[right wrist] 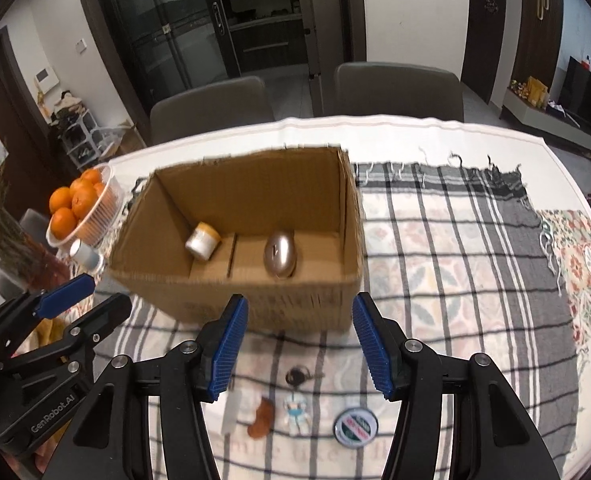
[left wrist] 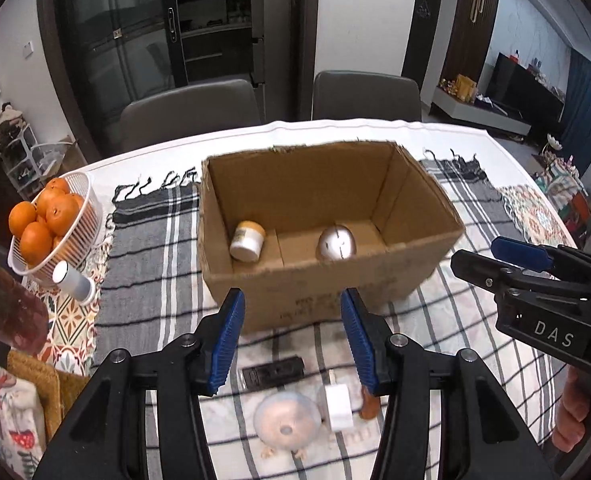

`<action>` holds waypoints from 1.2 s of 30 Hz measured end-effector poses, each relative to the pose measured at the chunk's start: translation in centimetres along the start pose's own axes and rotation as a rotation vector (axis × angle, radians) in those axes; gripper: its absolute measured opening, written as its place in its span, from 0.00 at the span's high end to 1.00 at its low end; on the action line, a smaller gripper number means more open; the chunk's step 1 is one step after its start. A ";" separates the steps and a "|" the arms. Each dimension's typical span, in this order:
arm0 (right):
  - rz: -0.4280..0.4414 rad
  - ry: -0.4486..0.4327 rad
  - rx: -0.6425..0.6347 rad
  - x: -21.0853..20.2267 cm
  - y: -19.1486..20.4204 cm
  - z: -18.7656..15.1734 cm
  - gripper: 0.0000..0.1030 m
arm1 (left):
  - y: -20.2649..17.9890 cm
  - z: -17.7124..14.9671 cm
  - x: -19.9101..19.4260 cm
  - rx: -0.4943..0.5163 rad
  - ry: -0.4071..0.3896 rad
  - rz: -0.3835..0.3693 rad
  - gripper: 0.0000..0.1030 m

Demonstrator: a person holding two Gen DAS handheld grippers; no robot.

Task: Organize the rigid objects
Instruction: 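Move right tool to green round tin while left tool reaches white plug adapter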

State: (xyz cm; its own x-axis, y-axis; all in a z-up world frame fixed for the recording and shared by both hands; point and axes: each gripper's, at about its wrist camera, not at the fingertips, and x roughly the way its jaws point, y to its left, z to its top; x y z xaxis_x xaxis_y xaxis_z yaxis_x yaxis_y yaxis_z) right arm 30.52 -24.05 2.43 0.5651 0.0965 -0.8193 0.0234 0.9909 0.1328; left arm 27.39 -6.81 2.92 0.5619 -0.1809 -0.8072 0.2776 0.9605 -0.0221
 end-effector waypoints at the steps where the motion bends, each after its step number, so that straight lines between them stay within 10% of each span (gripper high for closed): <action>1: 0.000 0.008 0.000 -0.1 -0.1 -0.4 0.46 | -0.3 -0.3 -0.2 0.000 0.000 -0.006 0.52; 36: -0.023 0.263 0.069 3.7 -3.9 -9.1 0.46 | -4.3 -7.7 5.6 0.041 0.303 -0.086 0.53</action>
State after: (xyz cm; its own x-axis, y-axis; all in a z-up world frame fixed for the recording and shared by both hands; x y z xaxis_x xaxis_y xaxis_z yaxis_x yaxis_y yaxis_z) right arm 25.01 -26.67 -6.25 0.3303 0.1044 -0.9381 0.0945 0.9852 0.1429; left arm 23.31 -10.28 -6.03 0.2787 -0.1843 -0.9425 0.3490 0.9337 -0.0793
